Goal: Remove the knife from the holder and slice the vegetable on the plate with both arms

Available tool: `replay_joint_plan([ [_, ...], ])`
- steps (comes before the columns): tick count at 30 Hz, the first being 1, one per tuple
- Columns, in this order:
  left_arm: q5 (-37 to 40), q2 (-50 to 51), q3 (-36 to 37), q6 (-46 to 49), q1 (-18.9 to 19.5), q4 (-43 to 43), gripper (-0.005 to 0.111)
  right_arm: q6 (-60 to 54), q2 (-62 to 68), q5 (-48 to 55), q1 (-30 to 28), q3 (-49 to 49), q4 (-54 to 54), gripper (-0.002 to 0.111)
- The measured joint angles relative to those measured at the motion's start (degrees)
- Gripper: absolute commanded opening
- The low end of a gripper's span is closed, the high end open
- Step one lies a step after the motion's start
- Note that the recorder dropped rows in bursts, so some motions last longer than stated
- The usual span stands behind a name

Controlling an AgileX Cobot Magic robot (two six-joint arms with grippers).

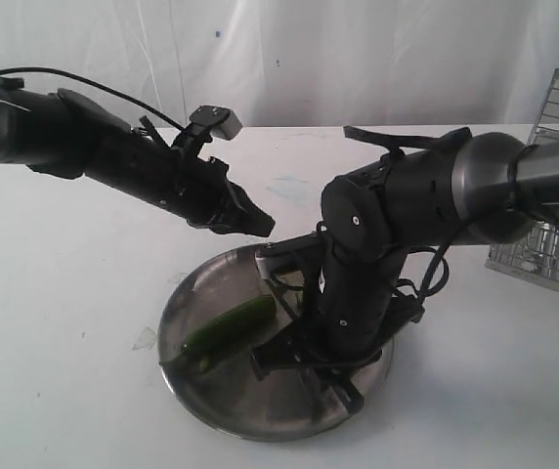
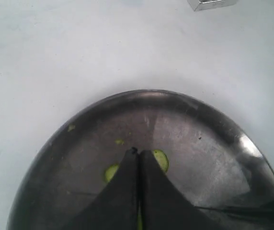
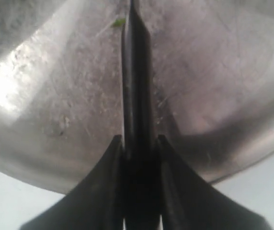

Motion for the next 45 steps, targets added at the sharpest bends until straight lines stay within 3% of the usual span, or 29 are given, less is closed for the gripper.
replay_joint_plan([
  [4, -2.33, -3.00, 1.67, -5.43, 0.00, 5.46, 0.000, -0.88, 0.00, -1.40, -2.19, -0.14, 0.00, 0.000],
  [10, -13.06, -9.31, 9.96, -9.48, 0.00, 7.76, 0.000, -6.57, 0.00, 1.59, -6.21, -1.67, 2.03, 0.000],
  [16, -32.45, -20.77, 26.00, -18.70, 0.00, 7.25, 0.000, -17.19, 0.00, 3.14, -9.02, -3.04, 6.19, 0.001],
  [19, -39.18, -25.03, 35.27, -20.25, 0.00, 6.60, 0.000, -21.56, 0.88, 1.06, -9.02, -3.04, 7.65, 0.010],
  [25, -38.44, -25.57, 41.96, -21.92, 0.00, 6.48, 0.000, -23.03, 3.52, -3.84, -9.02, -3.04, 7.89, 0.016],
  [29, -37.24, -25.57, 42.48, -21.92, 0.00, 6.38, 0.000, -23.08, 3.62, -5.90, -9.02, -3.04, 7.89, 0.016],
  [33, -31.12, -25.57, 42.48, -22.01, -0.53, 5.79, 0.000, -23.08, 3.62, -8.04, -9.02, -3.04, 7.89, 0.016],
  [45, -27.86, -20.17, 42.12, -21.56, -14.70, 4.50, 0.000, -22.08, 3.62, -9.68, -9.02, -3.04, 7.89, 0.016],
])
